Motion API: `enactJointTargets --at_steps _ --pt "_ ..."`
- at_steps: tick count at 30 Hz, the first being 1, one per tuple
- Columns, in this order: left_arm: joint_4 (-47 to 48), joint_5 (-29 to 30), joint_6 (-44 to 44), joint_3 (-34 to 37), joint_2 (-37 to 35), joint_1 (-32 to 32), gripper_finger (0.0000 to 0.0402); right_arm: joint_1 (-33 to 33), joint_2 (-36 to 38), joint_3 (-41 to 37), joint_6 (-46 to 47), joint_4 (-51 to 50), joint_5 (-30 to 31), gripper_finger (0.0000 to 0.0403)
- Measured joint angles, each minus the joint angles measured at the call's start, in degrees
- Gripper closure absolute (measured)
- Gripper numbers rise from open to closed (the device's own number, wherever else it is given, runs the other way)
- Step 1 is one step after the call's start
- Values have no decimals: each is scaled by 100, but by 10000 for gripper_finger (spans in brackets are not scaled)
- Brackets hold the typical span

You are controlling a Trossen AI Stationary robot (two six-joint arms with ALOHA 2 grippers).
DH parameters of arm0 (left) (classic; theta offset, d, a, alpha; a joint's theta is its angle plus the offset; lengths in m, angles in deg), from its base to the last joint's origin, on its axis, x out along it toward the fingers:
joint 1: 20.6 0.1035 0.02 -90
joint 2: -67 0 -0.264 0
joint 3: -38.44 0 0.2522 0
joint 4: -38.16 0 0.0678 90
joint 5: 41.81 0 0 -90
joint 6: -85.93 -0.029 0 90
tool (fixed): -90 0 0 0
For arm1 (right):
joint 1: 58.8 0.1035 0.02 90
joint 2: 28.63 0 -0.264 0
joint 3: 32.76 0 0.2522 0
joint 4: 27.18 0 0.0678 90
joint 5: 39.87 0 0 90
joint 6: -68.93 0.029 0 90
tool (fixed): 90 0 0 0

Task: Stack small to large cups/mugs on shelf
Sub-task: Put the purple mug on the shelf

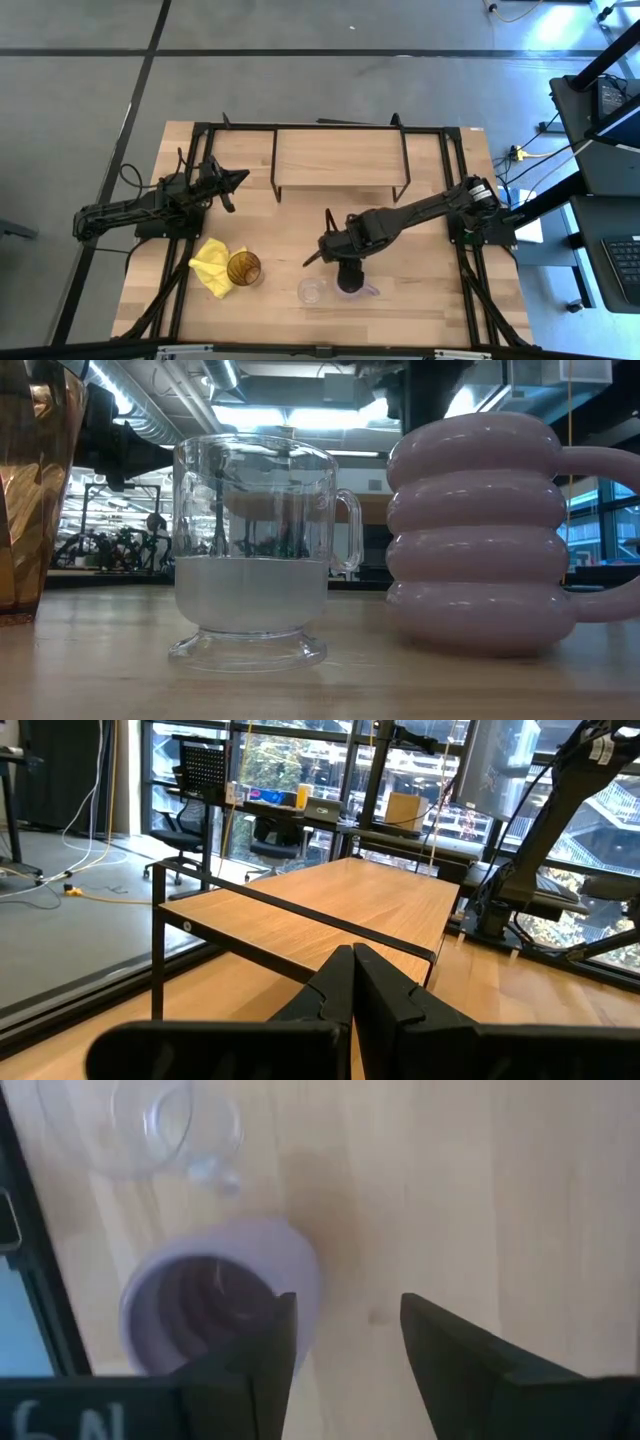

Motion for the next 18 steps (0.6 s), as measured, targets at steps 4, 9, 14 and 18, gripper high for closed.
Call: enactJointTargets --at_steps 4,9,14,18 --pt "0 0 1 0 0 1 401 122 -2 -45 -9 -109 0 221" --pt "0 2 0 0 0 1 401 249 -2 -45 -16 -94 -43 221" --pt "0 0 1 0 0 1 401 343 -2 -176 2 25 -144 221" --pt "0 0 0 0 0 1 401 354 -2 -301 10 147 -144 221"
